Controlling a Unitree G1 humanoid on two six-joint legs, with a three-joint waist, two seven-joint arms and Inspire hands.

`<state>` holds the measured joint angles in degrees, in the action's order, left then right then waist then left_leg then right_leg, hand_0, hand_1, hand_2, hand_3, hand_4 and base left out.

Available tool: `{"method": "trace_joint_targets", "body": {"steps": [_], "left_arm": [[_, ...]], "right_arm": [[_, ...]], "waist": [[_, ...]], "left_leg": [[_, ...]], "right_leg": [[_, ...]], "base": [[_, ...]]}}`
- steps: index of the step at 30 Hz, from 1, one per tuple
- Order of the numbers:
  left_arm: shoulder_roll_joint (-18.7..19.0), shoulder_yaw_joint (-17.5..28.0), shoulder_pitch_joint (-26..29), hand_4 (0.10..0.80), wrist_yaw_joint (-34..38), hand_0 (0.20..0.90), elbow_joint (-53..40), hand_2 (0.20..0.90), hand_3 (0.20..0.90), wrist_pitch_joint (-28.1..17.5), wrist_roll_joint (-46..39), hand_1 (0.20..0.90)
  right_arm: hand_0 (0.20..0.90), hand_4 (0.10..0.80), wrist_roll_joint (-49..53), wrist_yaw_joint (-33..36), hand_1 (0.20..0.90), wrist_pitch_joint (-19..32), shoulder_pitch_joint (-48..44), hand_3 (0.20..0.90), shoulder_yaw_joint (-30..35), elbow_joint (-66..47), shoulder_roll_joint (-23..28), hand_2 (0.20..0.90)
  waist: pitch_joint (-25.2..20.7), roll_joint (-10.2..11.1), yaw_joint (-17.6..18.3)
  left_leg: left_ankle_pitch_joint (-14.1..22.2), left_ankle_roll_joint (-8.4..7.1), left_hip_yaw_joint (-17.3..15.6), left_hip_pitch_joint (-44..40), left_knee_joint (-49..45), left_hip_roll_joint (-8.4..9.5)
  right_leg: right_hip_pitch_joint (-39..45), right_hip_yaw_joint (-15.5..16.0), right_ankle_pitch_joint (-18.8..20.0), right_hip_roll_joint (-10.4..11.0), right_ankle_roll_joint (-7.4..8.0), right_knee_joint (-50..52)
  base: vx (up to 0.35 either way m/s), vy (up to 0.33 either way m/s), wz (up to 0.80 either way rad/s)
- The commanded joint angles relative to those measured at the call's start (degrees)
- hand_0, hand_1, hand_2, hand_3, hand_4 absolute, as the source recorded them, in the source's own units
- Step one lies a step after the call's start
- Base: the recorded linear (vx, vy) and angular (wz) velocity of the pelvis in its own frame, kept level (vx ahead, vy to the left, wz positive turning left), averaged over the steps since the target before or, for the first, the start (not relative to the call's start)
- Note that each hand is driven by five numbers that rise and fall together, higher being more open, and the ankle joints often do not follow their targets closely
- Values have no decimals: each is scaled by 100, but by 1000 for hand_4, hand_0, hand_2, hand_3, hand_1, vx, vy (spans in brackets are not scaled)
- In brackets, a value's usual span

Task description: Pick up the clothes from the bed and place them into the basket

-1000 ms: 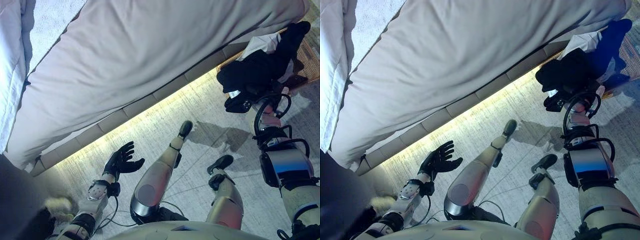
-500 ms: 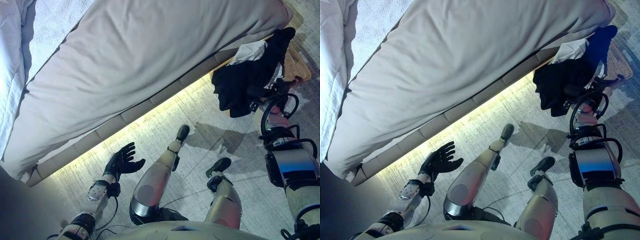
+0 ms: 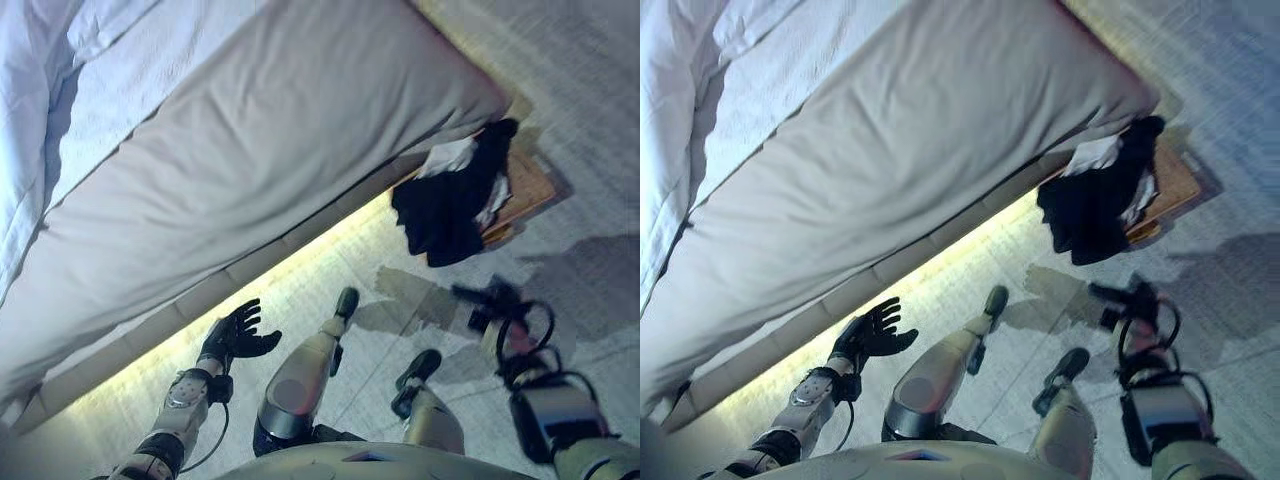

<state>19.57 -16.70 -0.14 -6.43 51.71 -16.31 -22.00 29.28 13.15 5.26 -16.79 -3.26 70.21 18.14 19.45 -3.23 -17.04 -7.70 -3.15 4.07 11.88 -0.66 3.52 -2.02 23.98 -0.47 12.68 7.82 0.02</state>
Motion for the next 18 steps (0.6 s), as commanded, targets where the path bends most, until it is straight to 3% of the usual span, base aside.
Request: {"method": "trace_joint_targets", "body": {"steps": [1,10,18], "left_arm": [[-118,87,-228,800,-191,900,401,900,900,9,360,900],[-419,194,-34,800,32,900,1263,900,900,220,685,900],[-539,316,33,800,-91,900,1826,900,900,446,775,900]], "right_arm": [[900,800,-481,-391,900,495,604,900,-357,-105,77,900],[900,800,-927,-706,900,-59,1581,900,-516,184,-662,900],[900,800,-1072,-332,900,-93,1734,900,-365,353,-720,900]], "waist": [[-646,138,170],[-1355,293,706],[-1385,263,1027]], "left_leg": [[266,134,-78,-67,55,-206],[276,82,-270,-887,532,-392],[361,75,-400,-1247,464,-500]], "right_leg": [[130,-333,142,-245,-145,98],[554,-649,-7,-576,-257,57],[729,-797,-156,-655,-362,247]], "base": [[135,-47,-14],[65,-40,-20],[21,-1,-15]]}}
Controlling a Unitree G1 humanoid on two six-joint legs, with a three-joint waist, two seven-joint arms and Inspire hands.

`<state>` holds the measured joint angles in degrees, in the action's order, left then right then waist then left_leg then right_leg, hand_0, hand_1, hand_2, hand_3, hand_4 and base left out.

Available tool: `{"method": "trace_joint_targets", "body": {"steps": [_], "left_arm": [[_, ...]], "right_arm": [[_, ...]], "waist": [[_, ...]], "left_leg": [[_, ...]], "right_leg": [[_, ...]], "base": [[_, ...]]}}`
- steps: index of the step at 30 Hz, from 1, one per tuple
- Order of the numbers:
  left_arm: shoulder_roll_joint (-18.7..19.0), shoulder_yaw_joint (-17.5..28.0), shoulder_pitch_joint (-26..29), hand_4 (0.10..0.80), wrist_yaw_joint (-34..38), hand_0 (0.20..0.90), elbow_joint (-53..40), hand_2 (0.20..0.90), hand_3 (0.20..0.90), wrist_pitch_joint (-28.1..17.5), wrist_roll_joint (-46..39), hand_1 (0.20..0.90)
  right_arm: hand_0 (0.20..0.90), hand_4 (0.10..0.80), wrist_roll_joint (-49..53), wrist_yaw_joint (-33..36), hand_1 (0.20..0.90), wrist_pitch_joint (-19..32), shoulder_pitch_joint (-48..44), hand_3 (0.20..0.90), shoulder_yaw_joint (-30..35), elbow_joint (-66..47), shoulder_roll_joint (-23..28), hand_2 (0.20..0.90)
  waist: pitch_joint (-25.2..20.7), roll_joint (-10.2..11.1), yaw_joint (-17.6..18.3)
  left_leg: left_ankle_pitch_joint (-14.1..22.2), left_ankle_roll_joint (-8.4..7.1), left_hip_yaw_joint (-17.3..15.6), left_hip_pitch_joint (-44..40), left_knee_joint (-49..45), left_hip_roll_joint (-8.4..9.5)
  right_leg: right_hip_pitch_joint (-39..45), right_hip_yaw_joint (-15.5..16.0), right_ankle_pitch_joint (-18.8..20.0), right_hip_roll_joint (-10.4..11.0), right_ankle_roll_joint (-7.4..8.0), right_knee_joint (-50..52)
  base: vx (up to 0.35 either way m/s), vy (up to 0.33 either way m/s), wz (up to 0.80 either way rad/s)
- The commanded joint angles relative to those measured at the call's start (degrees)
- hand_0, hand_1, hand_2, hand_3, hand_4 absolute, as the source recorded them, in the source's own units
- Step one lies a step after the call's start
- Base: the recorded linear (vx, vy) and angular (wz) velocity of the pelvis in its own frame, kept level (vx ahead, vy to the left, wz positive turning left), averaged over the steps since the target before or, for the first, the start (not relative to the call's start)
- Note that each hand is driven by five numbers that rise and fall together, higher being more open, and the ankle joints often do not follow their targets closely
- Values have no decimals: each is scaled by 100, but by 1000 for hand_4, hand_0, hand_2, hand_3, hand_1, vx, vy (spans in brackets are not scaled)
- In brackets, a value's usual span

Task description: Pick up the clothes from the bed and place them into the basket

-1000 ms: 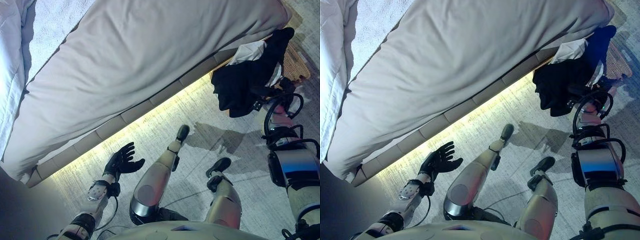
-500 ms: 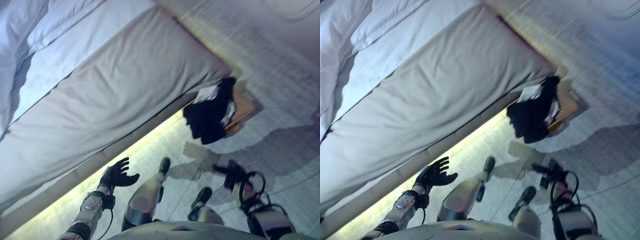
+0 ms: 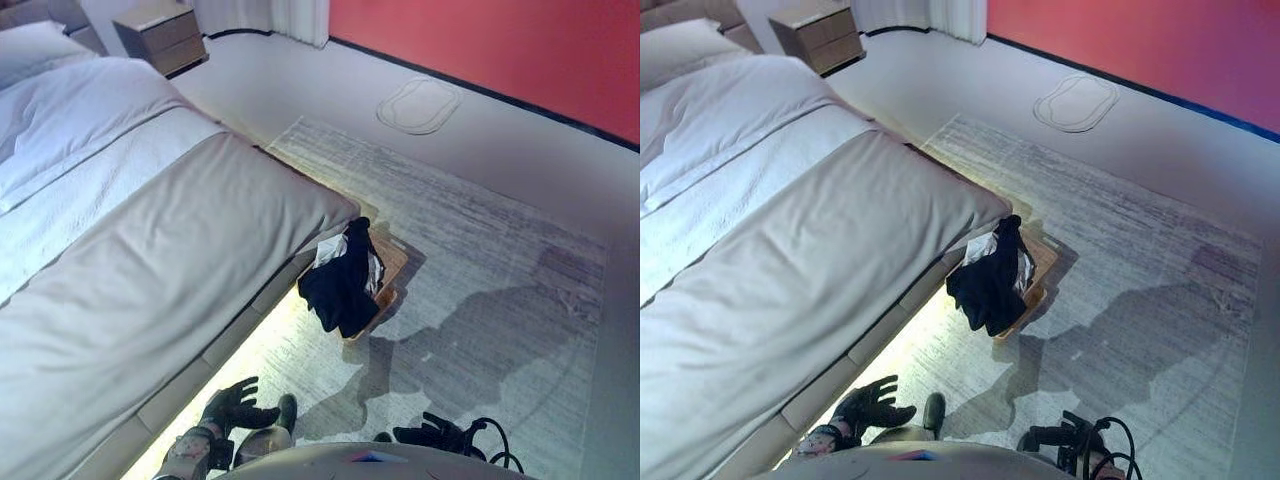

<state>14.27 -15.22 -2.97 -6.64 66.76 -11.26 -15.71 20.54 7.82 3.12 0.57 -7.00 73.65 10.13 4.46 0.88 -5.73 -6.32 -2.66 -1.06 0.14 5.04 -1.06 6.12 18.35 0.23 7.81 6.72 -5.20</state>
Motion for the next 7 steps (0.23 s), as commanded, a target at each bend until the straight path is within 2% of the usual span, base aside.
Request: {"method": "trace_joint_targets", "body": {"steps": [1,7], "left_arm": [[-13,148,330,800,-60,900,344,900,900,-66,134,900],[-23,106,362,800,-72,900,314,900,900,-32,81,900]], "right_arm": [[900,800,-281,182,900,184,0,900,-5,17,108,900],[900,800,-329,319,900,183,-57,900,-112,-79,95,900]], "waist": [[110,-160,-85],[86,-175,-96]], "left_leg": [[232,11,113,-117,-102,-57],[264,12,146,-180,-100,-42]], "right_leg": [[-46,-226,-233,-166,-259,759],[28,-173,-271,-135,-265,763]], "base": [[36,25,-9],[5,6,-1]]}}
